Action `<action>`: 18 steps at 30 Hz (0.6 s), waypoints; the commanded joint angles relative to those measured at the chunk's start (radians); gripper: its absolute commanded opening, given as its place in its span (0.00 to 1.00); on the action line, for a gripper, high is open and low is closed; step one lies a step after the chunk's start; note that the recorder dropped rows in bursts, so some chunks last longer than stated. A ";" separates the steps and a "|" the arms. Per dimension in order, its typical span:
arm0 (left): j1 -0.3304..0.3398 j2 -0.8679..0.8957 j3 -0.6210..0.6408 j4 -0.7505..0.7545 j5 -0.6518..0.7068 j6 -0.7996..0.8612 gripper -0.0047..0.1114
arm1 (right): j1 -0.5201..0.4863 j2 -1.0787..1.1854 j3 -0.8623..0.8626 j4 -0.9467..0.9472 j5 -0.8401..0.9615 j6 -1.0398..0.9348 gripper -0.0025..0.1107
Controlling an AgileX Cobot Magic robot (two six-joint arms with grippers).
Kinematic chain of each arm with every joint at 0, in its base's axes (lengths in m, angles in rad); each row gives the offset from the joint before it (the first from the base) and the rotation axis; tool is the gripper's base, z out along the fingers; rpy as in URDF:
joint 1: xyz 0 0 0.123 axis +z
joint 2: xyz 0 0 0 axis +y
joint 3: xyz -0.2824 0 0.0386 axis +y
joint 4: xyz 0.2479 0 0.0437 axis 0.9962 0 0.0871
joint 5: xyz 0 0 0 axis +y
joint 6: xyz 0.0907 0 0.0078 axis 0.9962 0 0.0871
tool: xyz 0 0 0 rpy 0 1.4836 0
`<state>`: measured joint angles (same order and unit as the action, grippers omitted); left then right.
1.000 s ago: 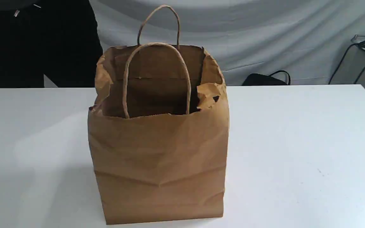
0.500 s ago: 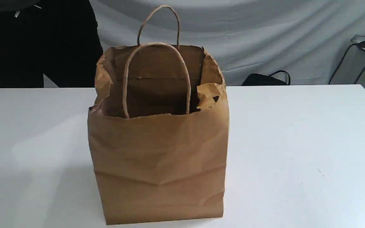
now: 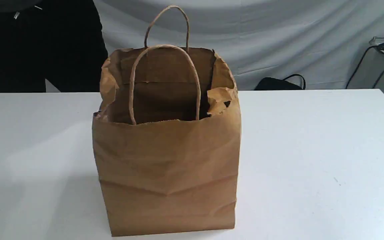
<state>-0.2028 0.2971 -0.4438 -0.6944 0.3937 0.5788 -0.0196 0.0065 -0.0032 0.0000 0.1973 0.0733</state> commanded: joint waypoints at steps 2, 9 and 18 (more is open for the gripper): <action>-0.006 -0.004 0.016 0.023 -0.020 0.030 0.04 | -0.006 -0.007 0.003 0.000 0.002 0.002 0.02; 0.072 -0.104 0.164 0.047 -0.249 0.063 0.04 | -0.006 -0.007 0.003 0.000 0.002 0.002 0.02; 0.189 -0.297 0.381 0.054 -0.292 0.058 0.04 | -0.006 -0.007 0.003 0.000 0.002 0.006 0.02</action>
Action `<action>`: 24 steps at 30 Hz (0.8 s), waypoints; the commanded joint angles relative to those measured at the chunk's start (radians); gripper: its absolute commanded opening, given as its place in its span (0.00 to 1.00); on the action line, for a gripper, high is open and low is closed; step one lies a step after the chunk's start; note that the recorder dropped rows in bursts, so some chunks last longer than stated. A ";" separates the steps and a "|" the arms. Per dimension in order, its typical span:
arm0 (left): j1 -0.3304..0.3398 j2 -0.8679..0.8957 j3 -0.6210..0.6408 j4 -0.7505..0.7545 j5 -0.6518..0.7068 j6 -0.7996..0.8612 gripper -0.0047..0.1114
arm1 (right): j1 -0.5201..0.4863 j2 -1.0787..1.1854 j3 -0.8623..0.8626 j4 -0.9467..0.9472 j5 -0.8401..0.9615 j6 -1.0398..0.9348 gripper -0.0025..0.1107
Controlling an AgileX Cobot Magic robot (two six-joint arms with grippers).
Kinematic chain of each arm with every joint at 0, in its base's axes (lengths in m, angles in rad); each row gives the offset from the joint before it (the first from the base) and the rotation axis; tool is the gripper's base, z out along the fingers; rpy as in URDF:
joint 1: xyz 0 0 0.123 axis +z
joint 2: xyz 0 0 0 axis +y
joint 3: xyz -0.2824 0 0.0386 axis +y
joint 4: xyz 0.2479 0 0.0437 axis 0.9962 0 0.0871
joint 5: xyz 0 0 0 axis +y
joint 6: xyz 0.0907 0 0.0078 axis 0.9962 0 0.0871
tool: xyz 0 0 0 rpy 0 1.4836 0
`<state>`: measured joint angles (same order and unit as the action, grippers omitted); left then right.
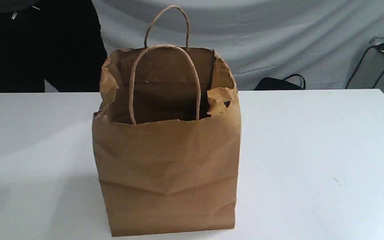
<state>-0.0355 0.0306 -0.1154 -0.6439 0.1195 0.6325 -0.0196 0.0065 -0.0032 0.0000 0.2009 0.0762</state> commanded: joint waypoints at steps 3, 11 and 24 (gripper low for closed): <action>0.037 -0.031 0.103 0.004 -0.020 0.001 0.04 | -0.006 -0.007 0.003 0.000 -0.001 0.003 0.02; 0.035 -0.031 0.115 0.004 -0.020 -0.001 0.04 | -0.006 -0.007 0.003 0.000 -0.001 0.003 0.02; 0.035 -0.031 0.115 0.554 -0.021 -0.625 0.04 | -0.006 -0.007 0.003 0.000 -0.001 0.001 0.02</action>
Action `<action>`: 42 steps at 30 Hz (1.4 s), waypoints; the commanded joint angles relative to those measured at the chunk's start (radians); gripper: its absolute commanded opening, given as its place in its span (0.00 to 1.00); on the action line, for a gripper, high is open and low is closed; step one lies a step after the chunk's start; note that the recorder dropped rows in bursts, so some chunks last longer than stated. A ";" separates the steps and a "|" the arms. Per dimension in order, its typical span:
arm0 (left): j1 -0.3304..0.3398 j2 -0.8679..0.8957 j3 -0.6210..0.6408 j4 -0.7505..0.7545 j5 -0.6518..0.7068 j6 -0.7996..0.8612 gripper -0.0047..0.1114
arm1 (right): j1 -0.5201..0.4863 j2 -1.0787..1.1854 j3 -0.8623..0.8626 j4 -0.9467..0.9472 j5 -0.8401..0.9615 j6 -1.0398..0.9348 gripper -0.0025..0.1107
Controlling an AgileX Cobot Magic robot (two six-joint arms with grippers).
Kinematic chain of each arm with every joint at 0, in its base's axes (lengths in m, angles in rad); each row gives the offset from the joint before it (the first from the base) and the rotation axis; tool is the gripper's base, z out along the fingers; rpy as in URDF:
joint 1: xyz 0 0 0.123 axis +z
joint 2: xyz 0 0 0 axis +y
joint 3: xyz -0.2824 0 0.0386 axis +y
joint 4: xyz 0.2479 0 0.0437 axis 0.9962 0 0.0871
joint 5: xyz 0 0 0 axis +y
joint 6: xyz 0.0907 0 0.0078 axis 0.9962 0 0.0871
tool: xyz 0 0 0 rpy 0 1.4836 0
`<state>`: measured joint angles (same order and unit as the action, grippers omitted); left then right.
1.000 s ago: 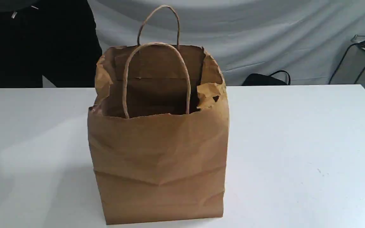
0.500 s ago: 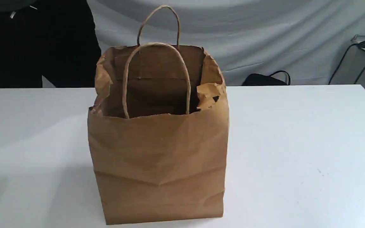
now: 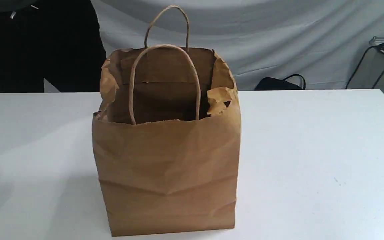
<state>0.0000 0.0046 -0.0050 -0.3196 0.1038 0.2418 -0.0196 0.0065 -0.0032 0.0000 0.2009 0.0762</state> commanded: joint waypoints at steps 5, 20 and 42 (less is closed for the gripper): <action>0.000 -0.005 0.005 0.359 -0.001 -0.349 0.04 | -0.006 -0.007 0.003 0.000 -0.001 0.001 0.02; 0.000 -0.005 0.005 0.327 -0.001 -0.347 0.04 | -0.006 -0.007 0.003 0.000 -0.001 0.005 0.02; 0.000 -0.005 0.005 0.320 -0.001 -0.342 0.04 | -0.006 -0.007 0.003 0.000 -0.001 0.005 0.02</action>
